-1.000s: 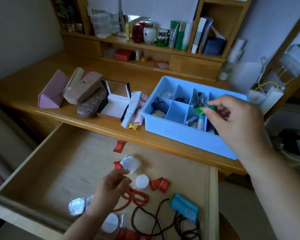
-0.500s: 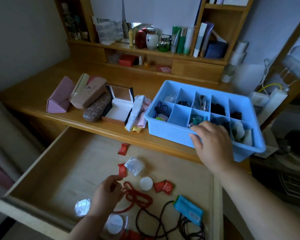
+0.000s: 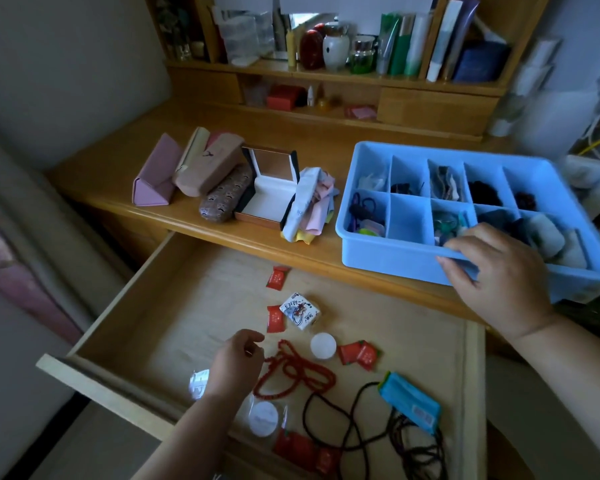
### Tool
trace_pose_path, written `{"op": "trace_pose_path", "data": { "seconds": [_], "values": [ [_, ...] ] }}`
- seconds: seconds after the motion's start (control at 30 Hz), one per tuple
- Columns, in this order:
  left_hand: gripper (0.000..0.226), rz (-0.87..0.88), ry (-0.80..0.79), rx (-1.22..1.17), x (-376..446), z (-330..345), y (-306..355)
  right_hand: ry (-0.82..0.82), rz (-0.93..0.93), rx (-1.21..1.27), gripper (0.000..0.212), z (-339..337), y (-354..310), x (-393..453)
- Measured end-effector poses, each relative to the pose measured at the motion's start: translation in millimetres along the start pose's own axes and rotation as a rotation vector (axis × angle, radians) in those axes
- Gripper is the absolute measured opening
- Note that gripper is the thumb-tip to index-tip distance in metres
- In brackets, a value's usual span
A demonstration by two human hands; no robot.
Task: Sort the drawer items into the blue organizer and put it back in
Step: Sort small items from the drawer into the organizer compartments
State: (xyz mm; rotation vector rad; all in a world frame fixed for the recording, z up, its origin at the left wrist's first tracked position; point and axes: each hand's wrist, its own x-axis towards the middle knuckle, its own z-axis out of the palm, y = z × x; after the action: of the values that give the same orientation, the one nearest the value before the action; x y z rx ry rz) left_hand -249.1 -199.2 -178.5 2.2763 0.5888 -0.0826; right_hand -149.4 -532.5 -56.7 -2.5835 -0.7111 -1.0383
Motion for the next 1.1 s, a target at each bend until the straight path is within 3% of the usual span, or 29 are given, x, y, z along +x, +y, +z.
{"op": "trace_pose_path", "data": {
  "seconds": [0.27,0.37,0.43,0.53,0.6,0.63,0.7,0.8,0.9,1.0,1.1],
  "values": [
    [0.039,0.158,-0.046,0.161,36,2,21,-0.017,0.015,-0.005,0.027,0,-5,7],
    [0.059,0.451,-0.107,0.436,50,12,36,0.053,0.04,0.016,0.027,-4,-25,-10],
    [0.076,0.634,-0.169,0.677,58,19,47,0.006,0.036,0.107,0.025,-2,-47,-34],
    [0.068,0.677,-0.25,0.821,63,29,53,-0.363,0.199,0.233,0.027,13,-70,-76],
    [0.061,0.602,-0.286,0.746,59,30,51,-0.722,0.389,0.239,0.043,29,-79,-101],
    [0.06,0.577,-0.292,0.716,57,29,48,-0.823,0.457,0.249,0.05,36,-82,-113],
    [0.057,0.569,-0.288,0.695,51,24,39,-0.972,0.51,0.25,0.058,45,-88,-131],
    [0.057,0.574,-0.275,0.71,42,17,23,-1.079,0.4,0.253,0.06,49,-100,-149],
    [0.069,0.51,-0.167,0.717,30,10,9,-1.069,0.339,0.281,0.052,47,-106,-156],
    [0.072,0.543,-0.068,0.643,18,12,13,-0.904,0.403,0.302,0.037,50,-104,-150],
    [0.05,0.662,-0.259,0.541,9,31,41,-0.771,0.54,0.372,0.014,55,-105,-134]
  ]
}}
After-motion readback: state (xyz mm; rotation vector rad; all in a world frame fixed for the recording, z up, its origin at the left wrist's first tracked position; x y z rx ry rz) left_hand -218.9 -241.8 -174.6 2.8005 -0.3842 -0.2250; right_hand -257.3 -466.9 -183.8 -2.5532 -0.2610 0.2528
